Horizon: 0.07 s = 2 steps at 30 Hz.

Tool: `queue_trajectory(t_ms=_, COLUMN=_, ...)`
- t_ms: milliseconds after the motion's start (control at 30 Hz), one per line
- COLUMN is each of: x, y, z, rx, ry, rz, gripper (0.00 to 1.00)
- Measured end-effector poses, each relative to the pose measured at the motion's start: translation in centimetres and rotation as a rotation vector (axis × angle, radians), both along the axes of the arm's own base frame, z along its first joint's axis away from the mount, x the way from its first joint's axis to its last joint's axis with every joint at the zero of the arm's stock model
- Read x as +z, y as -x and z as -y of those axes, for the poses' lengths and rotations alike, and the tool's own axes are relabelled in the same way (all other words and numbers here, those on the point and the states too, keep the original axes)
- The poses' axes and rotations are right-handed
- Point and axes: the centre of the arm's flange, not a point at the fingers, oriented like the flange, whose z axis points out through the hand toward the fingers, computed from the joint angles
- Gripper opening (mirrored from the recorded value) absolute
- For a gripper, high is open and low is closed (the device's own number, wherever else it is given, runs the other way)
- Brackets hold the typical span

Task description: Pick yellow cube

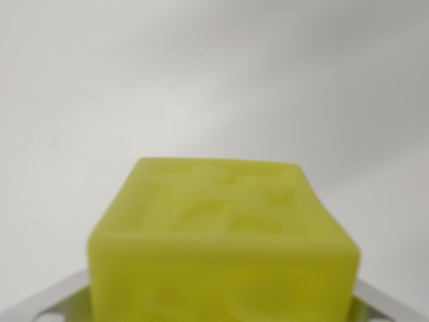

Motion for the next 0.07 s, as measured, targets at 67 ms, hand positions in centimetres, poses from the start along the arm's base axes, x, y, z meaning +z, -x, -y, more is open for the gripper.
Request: queue_trajectory(t_ms=67, x=0.0, y=0.0, z=0.0, rx=0.0, ry=0.0, rz=0.0, gripper=0.0)
